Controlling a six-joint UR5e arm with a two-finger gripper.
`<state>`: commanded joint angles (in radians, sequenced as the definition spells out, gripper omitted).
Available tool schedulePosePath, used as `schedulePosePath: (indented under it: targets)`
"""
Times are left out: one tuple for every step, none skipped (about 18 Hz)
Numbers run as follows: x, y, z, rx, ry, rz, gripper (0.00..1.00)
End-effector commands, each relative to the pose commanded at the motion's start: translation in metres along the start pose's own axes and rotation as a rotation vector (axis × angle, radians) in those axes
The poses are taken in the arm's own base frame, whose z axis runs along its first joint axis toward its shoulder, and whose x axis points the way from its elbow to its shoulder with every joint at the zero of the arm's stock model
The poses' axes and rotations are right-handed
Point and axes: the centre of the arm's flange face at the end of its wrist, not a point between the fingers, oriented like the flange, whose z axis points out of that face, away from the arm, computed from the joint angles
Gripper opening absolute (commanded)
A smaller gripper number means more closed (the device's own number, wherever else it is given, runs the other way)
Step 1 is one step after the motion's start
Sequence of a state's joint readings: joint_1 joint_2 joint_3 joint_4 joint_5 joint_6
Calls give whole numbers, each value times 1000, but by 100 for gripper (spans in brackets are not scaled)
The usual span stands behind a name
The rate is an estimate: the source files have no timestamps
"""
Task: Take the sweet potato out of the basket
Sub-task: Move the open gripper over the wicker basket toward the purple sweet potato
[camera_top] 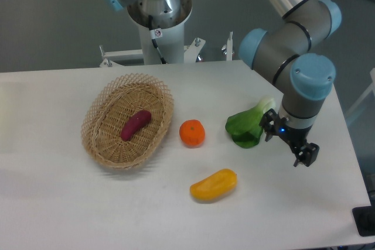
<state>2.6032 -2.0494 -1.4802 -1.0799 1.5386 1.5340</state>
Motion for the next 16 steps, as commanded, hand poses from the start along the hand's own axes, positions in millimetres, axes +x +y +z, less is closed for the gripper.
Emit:
schedulePosePath:
  targets:
    - [3,-6,1,2,3,-2,100]
    - [6,-15,-2,16,0,-17,100]
    - [9,-24,-4,35,1,-40,100]
    - [12,-33,-5,50,2,-61,100]
    - [17,-42,-8,57,3,-72,100]
    - [24,-52,-9,58,6,-75,100]
    - [33,-63,-11,61,11,-79,100]
    - [44,-71,-10,62,21,-87,100]
    - [58,-81,-10,64,29,-92,100]
    - [72,-91,-12,64,36,-95,100]
    - [87,-101,-12,63,47,-103,100]
    - [103,-114,-14,63,54,-113,100]
    - [118,-128,-14,60,63,-132,100]
    - [132,-141,-12,58,76,-167,100]
    - [148,-153,-12,54,84,-198,100]
    - [162,-163,-11,51,92,-216,100]
